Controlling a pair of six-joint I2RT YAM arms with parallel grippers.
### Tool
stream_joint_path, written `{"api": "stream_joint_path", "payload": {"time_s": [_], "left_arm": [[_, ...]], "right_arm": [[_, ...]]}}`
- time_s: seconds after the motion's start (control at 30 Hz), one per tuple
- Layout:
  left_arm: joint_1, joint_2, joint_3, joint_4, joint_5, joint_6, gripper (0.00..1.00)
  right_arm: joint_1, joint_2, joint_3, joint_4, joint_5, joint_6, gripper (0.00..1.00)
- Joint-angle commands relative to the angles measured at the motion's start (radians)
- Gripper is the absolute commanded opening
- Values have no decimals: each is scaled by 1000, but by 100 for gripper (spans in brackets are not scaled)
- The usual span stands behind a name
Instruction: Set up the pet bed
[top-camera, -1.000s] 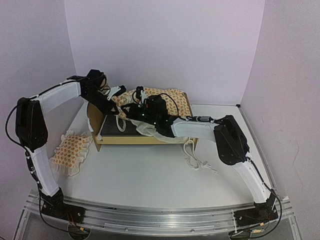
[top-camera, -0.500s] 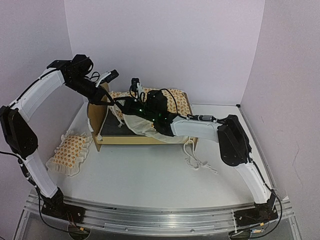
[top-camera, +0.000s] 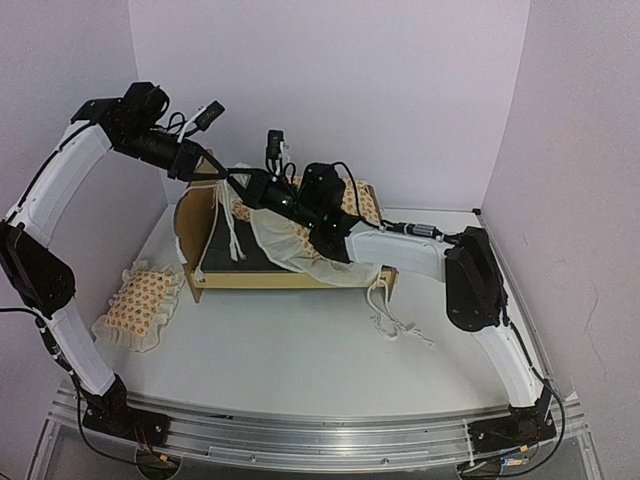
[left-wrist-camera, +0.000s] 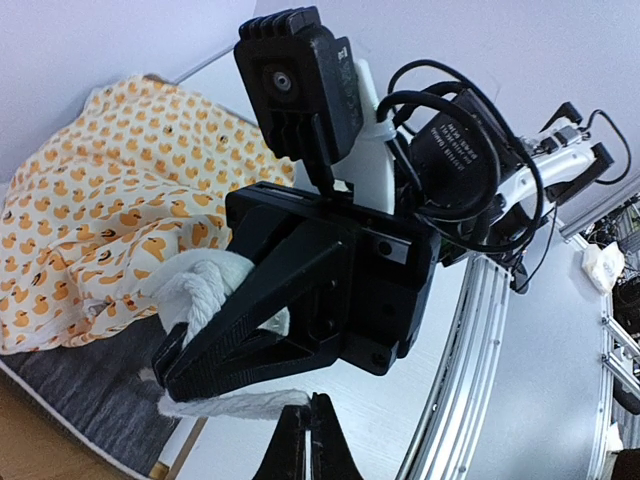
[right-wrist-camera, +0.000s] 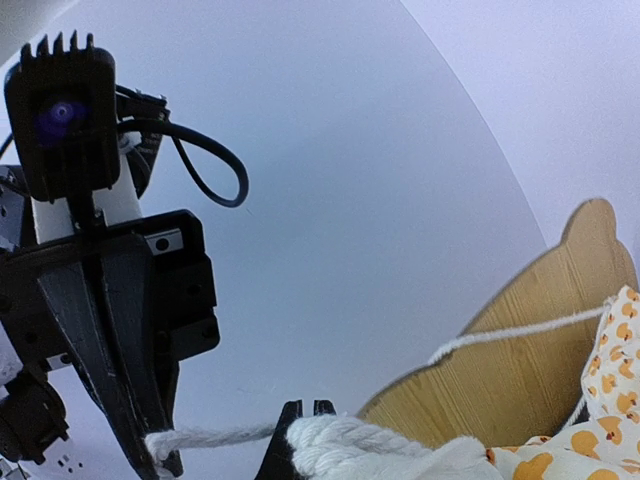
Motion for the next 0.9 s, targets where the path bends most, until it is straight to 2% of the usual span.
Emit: {"api": "stream_joint_path", "payload": {"time_s": [0.0, 0.17, 0.4, 0.5, 0.6, 0.67, 0.7, 0.73, 0.8, 0.87], "left_arm": [[-54, -90, 32, -23, 353, 17, 0], [-54, -115, -94, -39, 377, 95, 0], [-64, -162, -493, -56, 161, 318, 0], [-67, -185, -599, -31, 62, 385, 3], [-67, -193, -619, 16, -33, 383, 40], [-66, -196, -617, 65, -103, 354, 56], [-66, -196, -620, 109, -159, 320, 59], [-66, -195, -628, 174, -226, 261, 60], [-61, -192, -649, 275, -360, 182, 49], [-60, -190, -667, 322, -414, 148, 40]], "right_arm": [[-35, 47, -26, -215, 105, -25, 0], [-35, 48, -36, -218, 104, -25, 0], [-35, 50, -57, -221, 104, -20, 0], [-35, 52, -59, -225, 101, -19, 0], [-35, 52, -60, -228, 101, -18, 0], [-35, 53, -58, -229, 101, -18, 0], [-34, 53, -56, -229, 100, -18, 0], [-34, 54, -52, -230, 100, -18, 0], [-35, 56, -42, -230, 97, -18, 0], [-35, 53, -33, -229, 94, -20, 0]]}}
